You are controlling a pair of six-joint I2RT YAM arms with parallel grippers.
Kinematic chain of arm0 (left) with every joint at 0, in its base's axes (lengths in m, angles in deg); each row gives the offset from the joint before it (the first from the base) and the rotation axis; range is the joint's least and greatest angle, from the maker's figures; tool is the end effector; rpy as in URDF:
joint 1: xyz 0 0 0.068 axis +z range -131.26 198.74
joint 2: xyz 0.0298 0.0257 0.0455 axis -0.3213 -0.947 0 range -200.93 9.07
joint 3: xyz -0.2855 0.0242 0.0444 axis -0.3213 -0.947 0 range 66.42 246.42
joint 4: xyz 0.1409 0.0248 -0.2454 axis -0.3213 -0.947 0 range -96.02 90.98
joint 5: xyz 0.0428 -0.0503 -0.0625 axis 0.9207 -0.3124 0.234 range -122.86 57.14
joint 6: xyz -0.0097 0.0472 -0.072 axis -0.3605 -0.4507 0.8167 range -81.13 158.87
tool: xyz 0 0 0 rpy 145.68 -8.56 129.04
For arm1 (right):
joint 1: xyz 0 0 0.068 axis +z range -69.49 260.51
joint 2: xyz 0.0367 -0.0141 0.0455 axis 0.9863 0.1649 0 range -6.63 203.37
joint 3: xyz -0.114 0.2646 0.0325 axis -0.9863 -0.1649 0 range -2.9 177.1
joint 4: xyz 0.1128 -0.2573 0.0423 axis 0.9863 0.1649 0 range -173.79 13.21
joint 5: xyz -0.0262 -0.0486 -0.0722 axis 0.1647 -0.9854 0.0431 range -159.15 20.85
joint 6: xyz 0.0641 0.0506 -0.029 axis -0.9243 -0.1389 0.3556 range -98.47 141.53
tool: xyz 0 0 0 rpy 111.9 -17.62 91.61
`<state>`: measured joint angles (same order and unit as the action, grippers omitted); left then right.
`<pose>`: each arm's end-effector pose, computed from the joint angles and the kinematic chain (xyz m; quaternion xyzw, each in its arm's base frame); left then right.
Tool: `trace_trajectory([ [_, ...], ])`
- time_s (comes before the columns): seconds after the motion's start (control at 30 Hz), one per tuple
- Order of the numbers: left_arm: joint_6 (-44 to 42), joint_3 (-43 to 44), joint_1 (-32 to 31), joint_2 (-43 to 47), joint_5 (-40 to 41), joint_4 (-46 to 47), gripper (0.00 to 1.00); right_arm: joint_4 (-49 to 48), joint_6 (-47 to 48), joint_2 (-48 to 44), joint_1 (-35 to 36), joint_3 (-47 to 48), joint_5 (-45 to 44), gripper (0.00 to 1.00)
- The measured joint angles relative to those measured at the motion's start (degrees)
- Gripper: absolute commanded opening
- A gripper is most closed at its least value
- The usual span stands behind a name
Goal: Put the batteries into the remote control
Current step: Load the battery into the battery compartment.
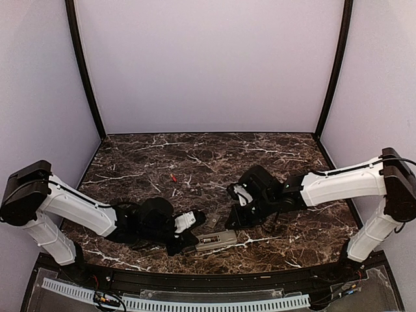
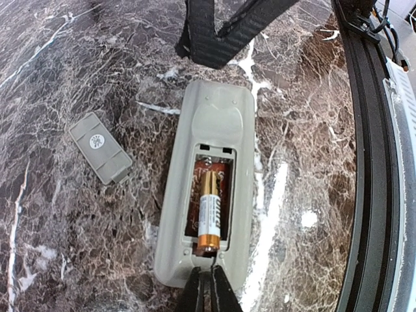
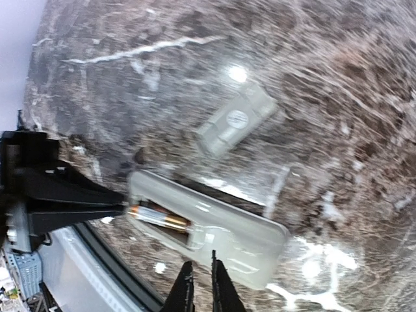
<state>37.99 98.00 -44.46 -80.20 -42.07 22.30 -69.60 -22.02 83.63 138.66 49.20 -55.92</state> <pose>0.1384 -0.3012 0.1111 0.5027 0.7348 -0.2940 0.3477 0.1753 0.3154 0.1583 -0.1563 0.9279 0.3174 0.1177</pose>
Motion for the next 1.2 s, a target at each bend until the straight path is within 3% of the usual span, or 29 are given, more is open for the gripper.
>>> trace_trajectory([
  [0.27, -0.39, 1.31, 0.0, -0.22, -0.46, 0.0, 0.04, 2.01, -0.37, 0.57, -1.86, -3.78, -0.39, 0.22],
  [0.5, -0.66, 1.95, 0.0, -1.07, -0.7, -0.04, 0.04, 1.66, -0.04, 2.58, -1.9, -3.78, 0.09, 0.22],
  [0.83, -0.92, 2.03, 0.0, -1.79, -0.79, 0.11, 0.03, 1.99, 3.41, 1.99, 0.57, -0.17, 0.74, 0.06],
  [1.2, -0.94, 2.03, 0.0, -2.05, -0.76, 0.87, 0.03, -0.46, 6.27, 10.62, 4.11, 6.73, 7.41, 0.0],
])
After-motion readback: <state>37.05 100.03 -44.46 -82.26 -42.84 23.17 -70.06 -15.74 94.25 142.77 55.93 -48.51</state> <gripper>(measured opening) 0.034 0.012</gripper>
